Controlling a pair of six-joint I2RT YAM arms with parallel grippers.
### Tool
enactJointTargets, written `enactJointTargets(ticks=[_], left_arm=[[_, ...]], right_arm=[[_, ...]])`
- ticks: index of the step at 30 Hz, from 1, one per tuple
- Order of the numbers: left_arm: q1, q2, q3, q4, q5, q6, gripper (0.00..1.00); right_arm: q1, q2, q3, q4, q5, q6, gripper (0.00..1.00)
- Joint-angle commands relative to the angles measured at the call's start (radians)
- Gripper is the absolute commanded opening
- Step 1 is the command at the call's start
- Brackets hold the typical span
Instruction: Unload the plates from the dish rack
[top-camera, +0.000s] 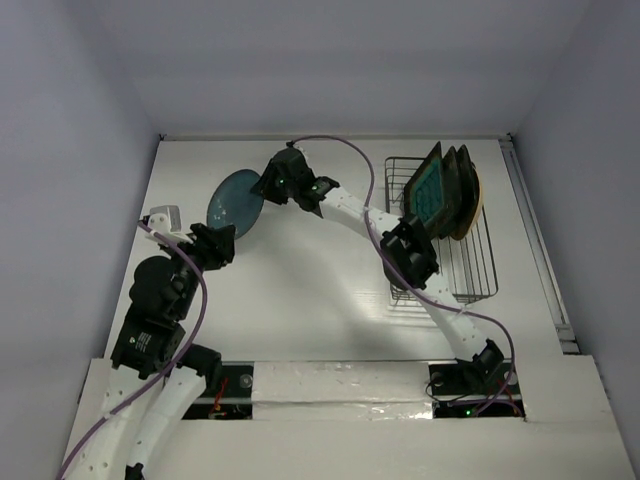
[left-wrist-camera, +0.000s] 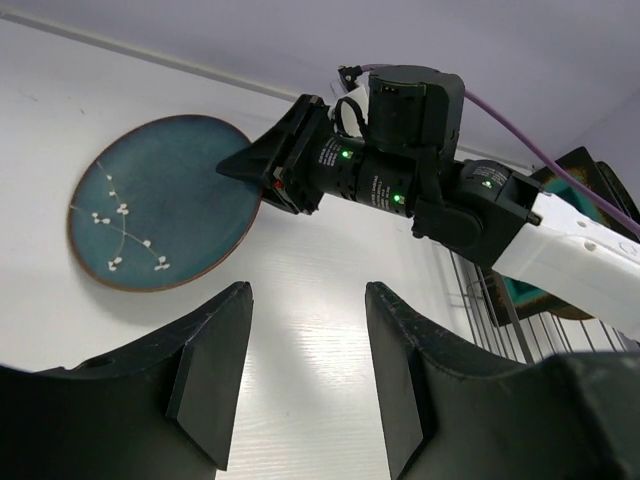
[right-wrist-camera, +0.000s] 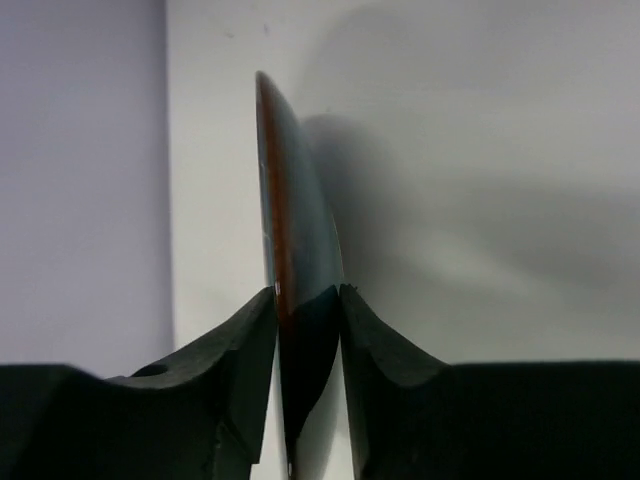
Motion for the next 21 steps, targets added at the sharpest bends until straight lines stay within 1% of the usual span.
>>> enactJointTargets(ticks=[1, 5, 6, 8, 9, 11, 12, 13, 17, 18, 21], left_arm=[[-0.004, -0.012, 0.016, 0.048, 0.0, -0.001, 0.46], [-0.004, -0.017, 0.016, 0.046, 0.0, -0.001, 0.46], [-0.004, -0.017, 0.016, 0.048, 0.0, -0.001, 0.46], [-0.004, -0.017, 0.016, 0.046, 0.0, -0.001, 0.46], [-0.004, -0.017, 0.016, 0.046, 0.002, -0.003, 0.46], [-0.004, -0.017, 0.016, 0.046, 0.003, -0.003, 0.46], [-0.004, -0.015, 0.016, 0.046, 0.003, -0.003, 0.46], [-0.004, -0.014, 0.016, 0.046, 0.003, -0.003, 0.46], [-0.004, -0.015, 0.014, 0.048, 0.002, -0.003, 0.46], [-0.004, -0.015, 0.014, 0.048, 0.002, -0.001, 0.46], [-0.004, -0.015, 0.014, 0.048, 0.0, -0.003, 0.46]], right_arm=[[0.008, -0.015, 0.023, 0.203, -0.103, 0.102, 0.4], [0.008, -0.045, -0.06, 0.217, -0.092, 0.107, 0.46], [0.008, -0.053, -0.078, 0.216, -0.089, 0.104, 0.5], [0.008, -0.07, -0.123, 0.194, -0.072, 0.093, 0.55], [0.008, -0.09, -0.14, 0.187, -0.066, 0.073, 0.6], [0.008, -0.107, -0.164, 0.158, -0.045, 0.055, 0.66], [0.008, -0.114, -0.172, 0.144, -0.043, 0.032, 0.7], [0.008, -0.117, -0.172, 0.131, -0.042, 0.023, 0.71], [0.008, -0.137, -0.193, 0.104, -0.034, -0.003, 0.83], [0.008, -0.142, -0.195, 0.099, -0.031, -0.013, 0.88], [0.017, -0.176, -0.186, 0.07, -0.011, -0.06, 0.95]])
